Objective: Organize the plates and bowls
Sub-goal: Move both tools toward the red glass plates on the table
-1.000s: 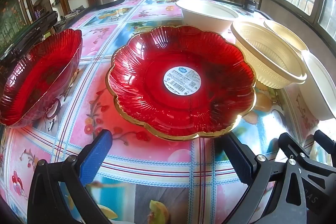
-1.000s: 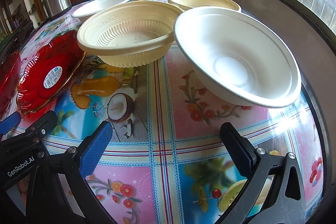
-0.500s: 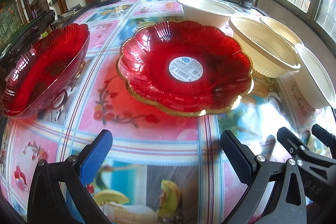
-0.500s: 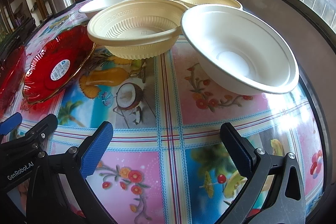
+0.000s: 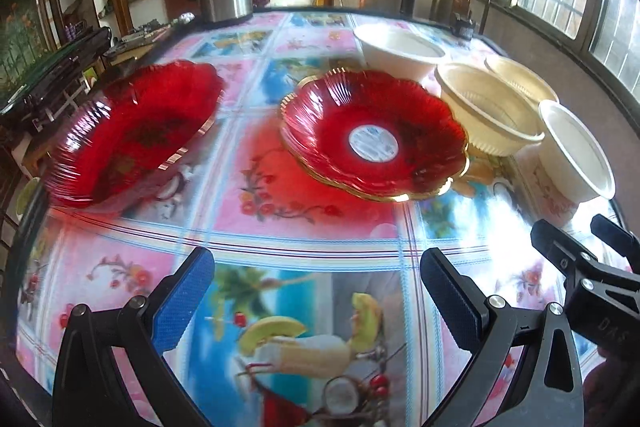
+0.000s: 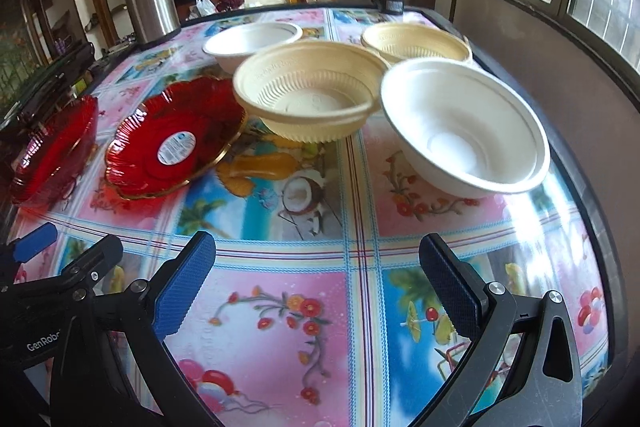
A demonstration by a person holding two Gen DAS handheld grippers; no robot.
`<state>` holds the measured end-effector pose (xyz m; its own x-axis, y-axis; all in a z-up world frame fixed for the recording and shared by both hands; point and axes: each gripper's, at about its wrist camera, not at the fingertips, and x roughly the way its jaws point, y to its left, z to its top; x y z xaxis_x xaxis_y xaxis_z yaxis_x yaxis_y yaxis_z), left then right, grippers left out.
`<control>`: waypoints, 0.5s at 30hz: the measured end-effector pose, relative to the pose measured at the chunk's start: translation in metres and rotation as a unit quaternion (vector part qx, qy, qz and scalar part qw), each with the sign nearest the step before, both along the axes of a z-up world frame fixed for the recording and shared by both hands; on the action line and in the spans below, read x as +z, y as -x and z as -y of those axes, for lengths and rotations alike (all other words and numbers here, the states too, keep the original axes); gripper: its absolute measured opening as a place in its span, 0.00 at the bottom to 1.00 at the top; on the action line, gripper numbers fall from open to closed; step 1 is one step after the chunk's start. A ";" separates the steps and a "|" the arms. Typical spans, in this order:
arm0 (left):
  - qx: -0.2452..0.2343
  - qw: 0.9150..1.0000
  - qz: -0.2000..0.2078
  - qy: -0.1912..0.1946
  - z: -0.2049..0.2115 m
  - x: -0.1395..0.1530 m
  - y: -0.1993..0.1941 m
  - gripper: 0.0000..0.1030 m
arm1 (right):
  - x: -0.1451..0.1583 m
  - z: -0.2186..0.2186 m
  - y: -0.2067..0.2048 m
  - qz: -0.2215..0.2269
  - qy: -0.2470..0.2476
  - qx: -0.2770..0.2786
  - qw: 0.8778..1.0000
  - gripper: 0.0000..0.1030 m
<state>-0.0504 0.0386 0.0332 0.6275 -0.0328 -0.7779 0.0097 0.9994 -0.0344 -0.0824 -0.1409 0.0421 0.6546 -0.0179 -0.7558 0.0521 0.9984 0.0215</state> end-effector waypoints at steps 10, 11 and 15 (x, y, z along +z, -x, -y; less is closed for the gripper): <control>0.042 0.999 0.024 -0.011 -0.058 0.018 0.001 1.00 | 0.027 -0.052 -0.005 0.027 -0.031 0.086 0.995 1.00; 0.049 0.998 0.027 -0.014 -0.064 0.020 0.003 1.00 | 0.029 -0.062 -0.007 0.030 -0.026 0.093 0.995 1.00; 0.075 0.996 0.036 -0.019 -0.092 0.023 0.001 1.00 | 0.037 -0.097 -0.014 0.038 -0.014 0.127 0.991 1.00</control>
